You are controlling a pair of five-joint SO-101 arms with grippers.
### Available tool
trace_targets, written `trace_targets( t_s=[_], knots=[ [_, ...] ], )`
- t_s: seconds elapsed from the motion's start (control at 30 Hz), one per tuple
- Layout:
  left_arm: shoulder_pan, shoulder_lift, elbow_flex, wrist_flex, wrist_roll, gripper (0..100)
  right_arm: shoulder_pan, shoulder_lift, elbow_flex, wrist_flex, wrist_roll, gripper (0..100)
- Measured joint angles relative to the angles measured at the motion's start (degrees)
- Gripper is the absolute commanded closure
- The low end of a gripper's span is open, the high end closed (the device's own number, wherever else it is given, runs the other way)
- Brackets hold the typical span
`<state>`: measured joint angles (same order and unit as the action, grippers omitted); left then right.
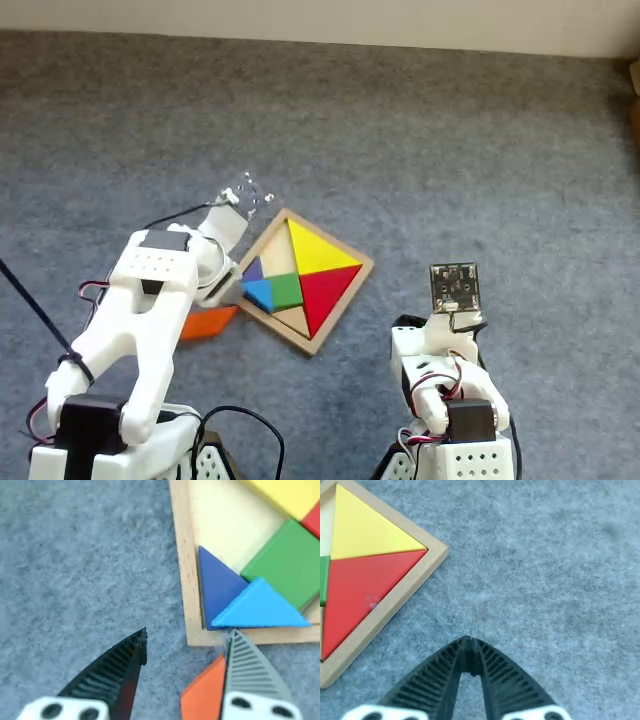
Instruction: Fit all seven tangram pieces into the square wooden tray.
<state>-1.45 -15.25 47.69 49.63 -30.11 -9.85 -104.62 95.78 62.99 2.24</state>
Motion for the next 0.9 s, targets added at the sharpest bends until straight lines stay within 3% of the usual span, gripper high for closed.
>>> trace_targets(
  t_s=[0.63,0.9],
  knots=[
    [3.6,0.35,-0.26,-6.15,6.42,75,0.0,0.0,0.0,0.0,0.0,99.3],
    [3.6,-2.9,-3.16,-0.44,6.42,75,0.0,0.0,0.0,0.0,0.0,99.3]
  ],
)
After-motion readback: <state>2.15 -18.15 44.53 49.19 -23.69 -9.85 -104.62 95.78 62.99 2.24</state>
